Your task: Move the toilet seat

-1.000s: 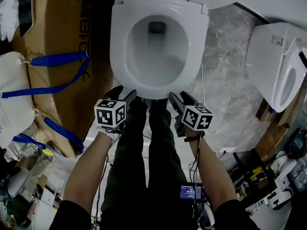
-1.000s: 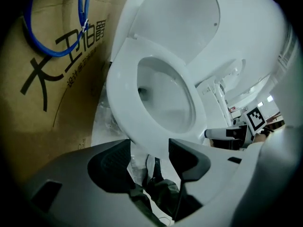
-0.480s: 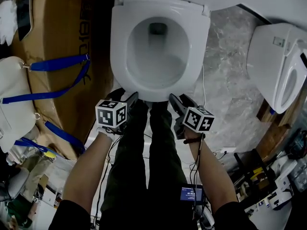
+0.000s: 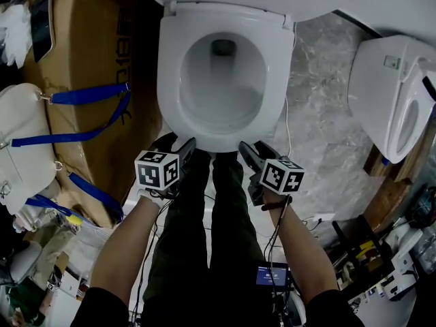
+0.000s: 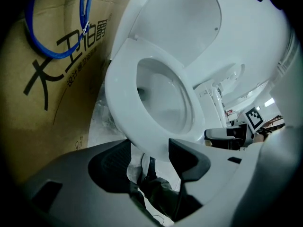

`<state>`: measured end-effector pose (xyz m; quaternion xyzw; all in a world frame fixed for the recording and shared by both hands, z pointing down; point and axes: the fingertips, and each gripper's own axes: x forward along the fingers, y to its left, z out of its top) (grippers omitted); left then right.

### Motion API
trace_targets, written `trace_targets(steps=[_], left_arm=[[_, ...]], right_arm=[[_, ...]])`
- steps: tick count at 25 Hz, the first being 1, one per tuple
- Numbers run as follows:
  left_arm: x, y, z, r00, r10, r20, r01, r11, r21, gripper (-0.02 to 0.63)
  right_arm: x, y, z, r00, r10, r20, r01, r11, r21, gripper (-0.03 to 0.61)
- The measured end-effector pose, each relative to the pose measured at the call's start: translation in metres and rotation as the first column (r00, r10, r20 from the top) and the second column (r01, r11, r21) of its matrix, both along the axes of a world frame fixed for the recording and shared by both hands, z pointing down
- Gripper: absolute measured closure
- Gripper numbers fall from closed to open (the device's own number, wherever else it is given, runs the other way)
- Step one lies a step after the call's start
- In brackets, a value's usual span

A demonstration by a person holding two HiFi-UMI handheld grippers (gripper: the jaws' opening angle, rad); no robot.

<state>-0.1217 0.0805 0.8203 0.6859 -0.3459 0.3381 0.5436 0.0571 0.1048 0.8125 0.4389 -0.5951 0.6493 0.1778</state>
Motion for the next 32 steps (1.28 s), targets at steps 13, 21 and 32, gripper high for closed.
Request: trace_targets(steps=[13,21,32], left_arm=[[0.001,-0.003,-0.047,0.999,-0.032,-0.034,0.033,0.999,0.023,0.373],[0.002,-0.01,-0.08,0.993,-0.096,-0.063,0.1,0.993,0.059,0.371],[0.004,-0.022,-0.115,0.973,-0.207,-0.103,0.221,0.965,0.142,0.364]], right_arm=[[0.001,0.0,-0.047,0.998,-0.06,0.024,0.06,0.998,0.009,0.325],[0.003,-0.005,-0.077,0.998,-0.053,0.039,0.052,0.998,0.031,0.325],[0.003,-0.016,-0.114,0.997,0.052,0.062,-0.057,0.995,0.086,0.325]])
